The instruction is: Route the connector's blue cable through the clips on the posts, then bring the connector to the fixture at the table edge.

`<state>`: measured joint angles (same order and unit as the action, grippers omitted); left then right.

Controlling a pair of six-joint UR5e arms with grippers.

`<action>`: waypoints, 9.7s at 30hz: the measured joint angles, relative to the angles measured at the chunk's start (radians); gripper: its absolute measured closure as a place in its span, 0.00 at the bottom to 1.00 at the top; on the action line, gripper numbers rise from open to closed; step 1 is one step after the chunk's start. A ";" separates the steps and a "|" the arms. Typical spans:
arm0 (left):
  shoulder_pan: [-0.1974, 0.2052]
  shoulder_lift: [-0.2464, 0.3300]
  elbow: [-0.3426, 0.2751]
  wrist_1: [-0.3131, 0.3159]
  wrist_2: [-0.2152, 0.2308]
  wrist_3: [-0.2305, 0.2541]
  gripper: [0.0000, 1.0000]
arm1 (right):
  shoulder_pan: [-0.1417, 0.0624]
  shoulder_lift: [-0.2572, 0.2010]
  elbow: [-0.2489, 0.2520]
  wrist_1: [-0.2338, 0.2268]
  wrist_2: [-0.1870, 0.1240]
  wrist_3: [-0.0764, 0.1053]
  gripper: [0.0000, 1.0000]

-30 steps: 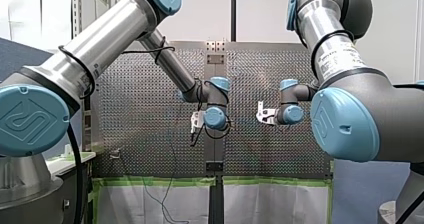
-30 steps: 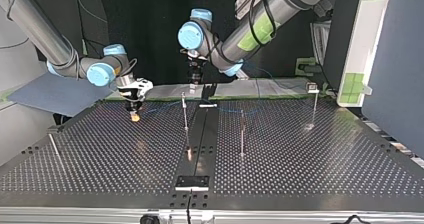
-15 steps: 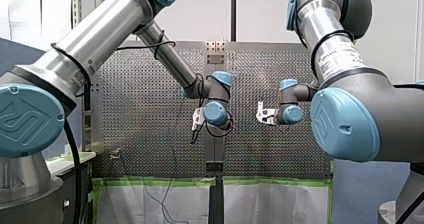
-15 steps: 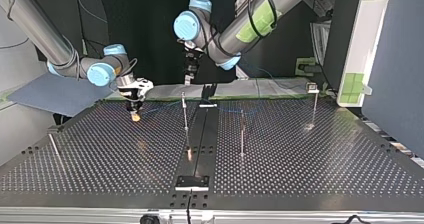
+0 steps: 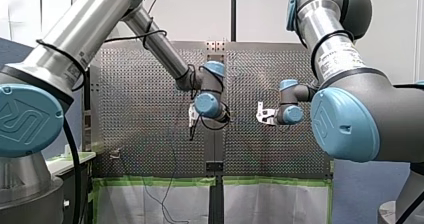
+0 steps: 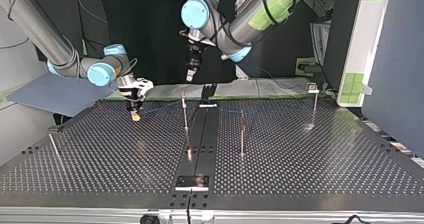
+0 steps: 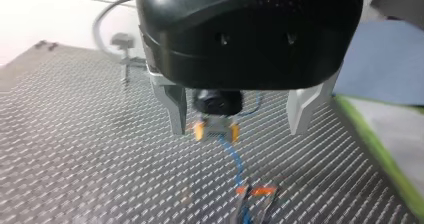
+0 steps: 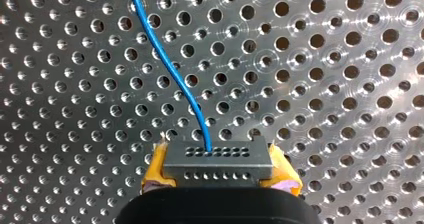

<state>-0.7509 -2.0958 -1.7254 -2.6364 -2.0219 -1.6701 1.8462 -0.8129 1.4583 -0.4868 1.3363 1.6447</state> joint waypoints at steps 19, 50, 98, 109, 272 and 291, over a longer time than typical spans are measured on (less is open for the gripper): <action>0.032 0.173 -0.173 0.152 -0.036 -0.076 0.02 | 0.005 0.002 0.000 0.004 -0.002 0.000 1.00; 0.051 0.442 -0.445 0.288 0.044 -0.198 0.02 | 0.006 0.006 0.000 0.002 -0.009 0.006 1.00; 0.104 0.375 -0.697 0.545 0.106 -0.290 0.02 | -0.012 -0.089 0.001 0.116 0.055 -0.014 1.00; 0.114 0.294 -0.697 0.624 0.125 -0.293 0.02 | -0.030 -0.196 0.060 0.073 0.095 0.004 1.00; 0.180 0.290 -0.693 0.506 0.107 -0.223 0.02 | -0.383 -0.318 0.089 0.124 -0.206 -0.080 1.00; 0.182 0.290 -0.692 0.503 0.108 -0.223 0.02 | -0.374 -0.292 0.051 0.122 -0.209 -0.089 1.00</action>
<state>-0.5684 -1.8060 -2.4178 -2.1338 -1.9135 -1.8929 1.4724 -1.1049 1.5096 -0.3644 1.1276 1.5556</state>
